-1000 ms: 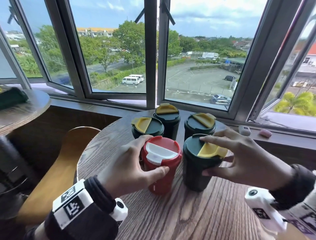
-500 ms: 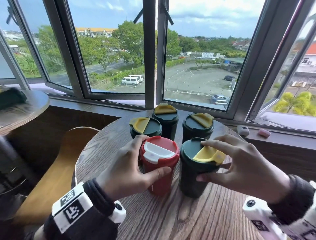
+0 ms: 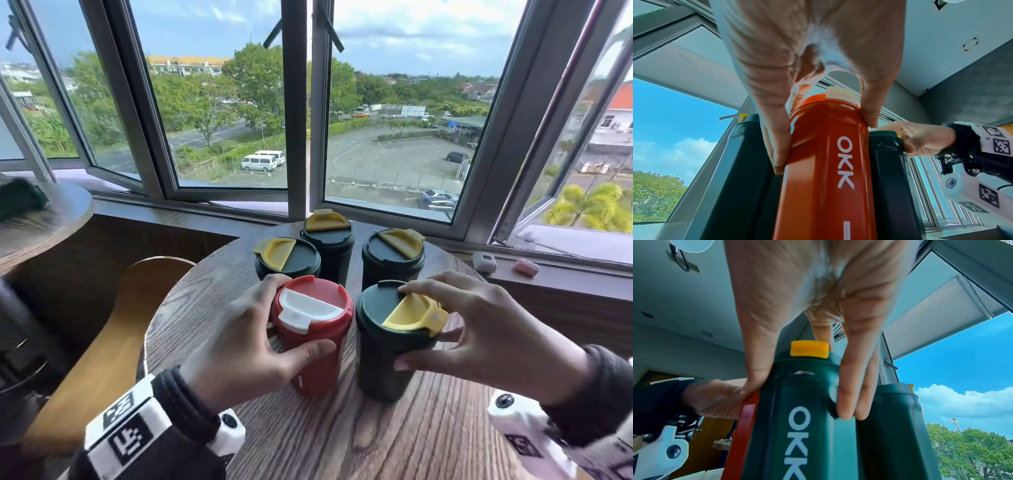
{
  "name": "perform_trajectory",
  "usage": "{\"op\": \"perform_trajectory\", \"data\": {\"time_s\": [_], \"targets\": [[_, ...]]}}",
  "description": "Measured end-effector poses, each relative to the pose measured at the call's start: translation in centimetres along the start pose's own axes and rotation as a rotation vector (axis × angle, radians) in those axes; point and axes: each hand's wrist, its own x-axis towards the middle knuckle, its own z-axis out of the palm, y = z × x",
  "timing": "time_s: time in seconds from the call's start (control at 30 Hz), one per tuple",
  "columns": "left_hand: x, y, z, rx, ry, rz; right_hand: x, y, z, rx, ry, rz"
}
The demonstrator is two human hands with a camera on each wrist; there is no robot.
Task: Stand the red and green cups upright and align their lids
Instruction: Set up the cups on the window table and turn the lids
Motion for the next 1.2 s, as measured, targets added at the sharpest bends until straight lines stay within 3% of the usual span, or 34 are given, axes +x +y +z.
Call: {"op": "perform_trajectory", "data": {"time_s": [0.6,0.73,0.93,1.0,1.1,1.2], "targets": [[-0.6,-0.1,0.1,-0.009,0.022,0.007,0.0,0.2,0.3,0.042,0.031,-0.057],[-0.5,0.0,0.0,0.002,-0.007,-0.006,0.1,0.0,-0.7,-0.014,-0.017,-0.029],[-0.6,-0.1,0.0,-0.036,-0.035,-0.037,4.1,2.6,-2.8,-0.091,0.228,0.068],[-0.5,-0.1,0.1,-0.043,-0.038,-0.036,6.2,4.3,-3.1,-0.065,0.193,0.186],[-0.5,-0.2,0.0,-0.029,-0.041,-0.035,8.7,5.9,-2.8,0.119,0.019,0.34],[-0.6,-0.2,0.1,-0.024,-0.044,-0.042,10.2,6.1,-2.1,0.263,-0.081,0.397]]}}
